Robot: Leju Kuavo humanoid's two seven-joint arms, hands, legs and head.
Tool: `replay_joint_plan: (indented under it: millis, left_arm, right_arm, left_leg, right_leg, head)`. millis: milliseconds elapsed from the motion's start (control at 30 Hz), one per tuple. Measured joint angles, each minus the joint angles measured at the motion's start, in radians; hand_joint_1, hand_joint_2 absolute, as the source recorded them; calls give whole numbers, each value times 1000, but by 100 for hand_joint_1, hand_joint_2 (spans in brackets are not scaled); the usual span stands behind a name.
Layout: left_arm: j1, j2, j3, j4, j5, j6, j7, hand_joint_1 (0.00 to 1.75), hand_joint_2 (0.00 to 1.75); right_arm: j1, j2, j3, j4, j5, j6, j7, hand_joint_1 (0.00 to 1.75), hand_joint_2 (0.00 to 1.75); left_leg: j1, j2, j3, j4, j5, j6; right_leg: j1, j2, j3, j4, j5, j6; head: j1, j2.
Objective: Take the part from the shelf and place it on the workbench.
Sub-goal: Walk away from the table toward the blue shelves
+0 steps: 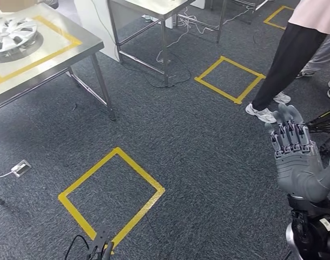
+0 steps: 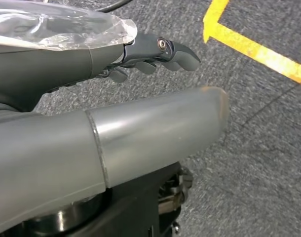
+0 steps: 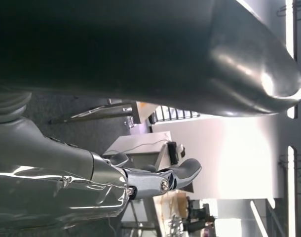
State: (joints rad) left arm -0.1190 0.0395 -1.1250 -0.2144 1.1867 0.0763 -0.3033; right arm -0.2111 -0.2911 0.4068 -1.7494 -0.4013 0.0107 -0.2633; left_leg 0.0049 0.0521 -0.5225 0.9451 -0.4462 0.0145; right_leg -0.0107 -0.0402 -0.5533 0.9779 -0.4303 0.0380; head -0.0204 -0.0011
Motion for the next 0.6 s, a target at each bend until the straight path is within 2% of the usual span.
replay_joint_plan:
  millis: [33,100,167,200,267,300,333,367,400,467,500,533,600]
  left_arm:
    - [0,0,0,0,0,0,0,0,0]
    - [0,0,0,0,0,0,0,0,0]
    - [-2,0,0,0,0,0,0,0,0]
    - [-2,0,0,0,0,0,0,0,0]
    - [0,0,0,0,0,0,0,0,0]
    - [2,0,0,0,0,0,0,0,0]
    - [3,-1,0,0,0,0,0,0,0]
    - [3,-1,0,0,0,0,0,0,0]
    - [3,-1,0,0,0,0,0,0,0]
    - [2,1,0,0,0,0,0,0,0]
    - [1,3,0,0,0,0,0,0,0]
    - [0,4,0,0,0,0,0,0,0]
    - [-2,4,0,0,0,0,0,0,0]
  right_arm:
    - [0,0,0,0,0,0,0,0,0]
    - [1,0,0,0,0,0,0,0,0]
    - [-1,0,0,0,0,0,0,0,0]
    - [-1,0,0,0,0,0,-1,0,0]
    - [-1,0,0,0,0,1,-1,0,0]
    - [0,0,1,0,0,1,-1,0,0]
    - [0,0,1,0,0,1,0,0,0]
    - [1,0,1,0,0,1,0,0,0]
    - [1,0,1,0,0,1,0,0,0]
    - [0,0,1,0,0,1,0,0,0]
    - [0,0,1,0,0,1,0,0,0]
    - [1,0,1,0,0,1,0,0,0]
    - [1,0,0,0,0,1,0,0,0]
  left_leg:
    - [-3,5,-1,2,-1,-4]
    - [-2,15,-1,4,-3,-12]
    - [1,-2,-15,42,-30,-22]
    - [2,-18,-38,92,-60,-26]
    - [2,-40,-108,239,-127,-28]
    - [2,-44,-138,297,-145,-28]
    - [1,-46,-152,320,-142,-26]
    - [1,-47,-145,299,-120,-22]
    - [1,-52,-119,239,-82,-17]
    - [0,-80,-50,86,-13,-4]
    - [-2,-91,-28,34,5,1]
    - [-4,-98,-18,9,10,5]
    - [-4,-86,-15,0,11,8]
  right_leg:
    - [3,-1,3,-11,-2,-6]
    - [4,16,-1,-14,2,-20]
    - [2,28,0,-19,6,-32]
    - [1,33,1,-21,8,-36]
    - [3,46,-2,-21,9,-42]
    - [4,54,-3,-21,10,-43]
    - [5,63,-3,-21,10,-44]
    - [5,72,-2,-21,10,-44]
    - [5,81,0,-21,10,-44]
    - [6,98,1,-20,10,-41]
    - [6,105,-1,-20,10,-38]
    - [5,111,-3,-20,11,-33]
    - [4,122,-6,-23,14,-20]
  head:
    - [-1,0]
    - [-4,0]
    - [-6,0]
    - [-7,0]
    - [-10,0]
    - [-11,0]
    - [-11,0]
    - [-11,0]
    - [-11,0]
    - [-11,0]
    - [-11,0]
    - [-11,0]
    - [-11,0]
